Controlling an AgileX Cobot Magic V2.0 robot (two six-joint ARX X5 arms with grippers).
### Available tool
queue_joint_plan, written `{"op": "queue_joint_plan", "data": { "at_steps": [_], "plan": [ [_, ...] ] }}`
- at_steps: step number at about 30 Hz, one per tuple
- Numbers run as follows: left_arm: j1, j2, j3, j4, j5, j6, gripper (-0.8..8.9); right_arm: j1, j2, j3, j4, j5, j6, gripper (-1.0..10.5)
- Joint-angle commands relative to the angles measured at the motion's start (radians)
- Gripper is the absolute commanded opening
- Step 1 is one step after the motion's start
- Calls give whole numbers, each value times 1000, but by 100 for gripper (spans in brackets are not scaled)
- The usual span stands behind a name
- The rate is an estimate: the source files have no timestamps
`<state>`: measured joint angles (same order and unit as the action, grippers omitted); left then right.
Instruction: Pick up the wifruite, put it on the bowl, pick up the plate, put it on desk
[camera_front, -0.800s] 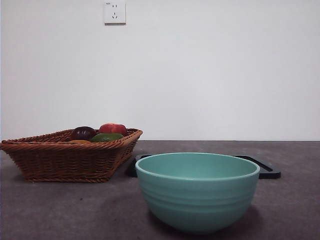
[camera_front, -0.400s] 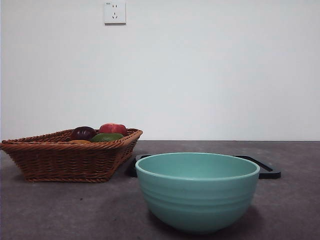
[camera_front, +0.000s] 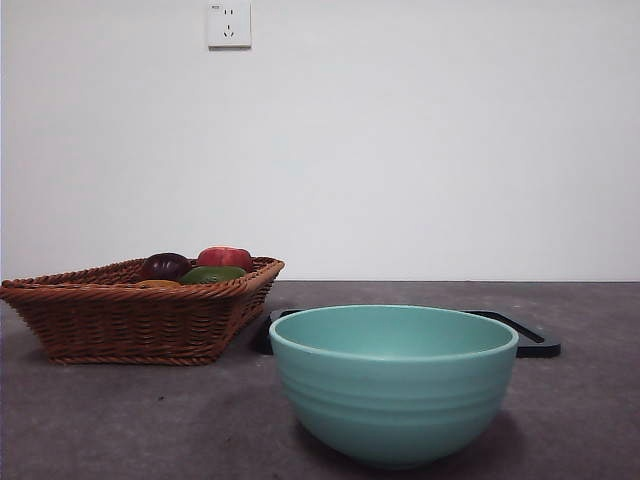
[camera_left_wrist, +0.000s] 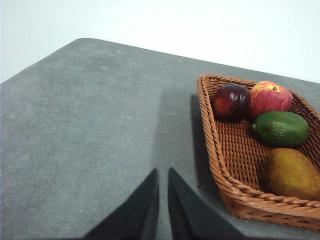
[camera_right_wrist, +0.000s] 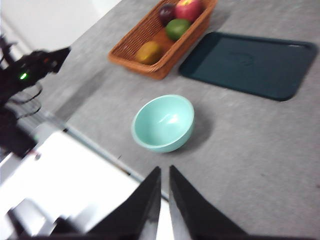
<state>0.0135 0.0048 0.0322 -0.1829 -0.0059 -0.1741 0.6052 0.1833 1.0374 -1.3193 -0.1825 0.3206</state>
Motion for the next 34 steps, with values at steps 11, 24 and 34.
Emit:
{"op": "queue_joint_plan", "data": {
  "at_steps": [11, 24, 34],
  "plan": [
    [-1, -2, -21, -4, -4, 5, 26, -425, -24, -470, 933, -38, -235, 23],
    [-1, -2, -21, -4, -4, 5, 26, -608, -117, -923, 1221, 35, -387, 23],
    [-1, -2, -21, -4, -4, 5, 26, -621, -179, -1027, 1205, 215, -342, 23]
  ]
}}
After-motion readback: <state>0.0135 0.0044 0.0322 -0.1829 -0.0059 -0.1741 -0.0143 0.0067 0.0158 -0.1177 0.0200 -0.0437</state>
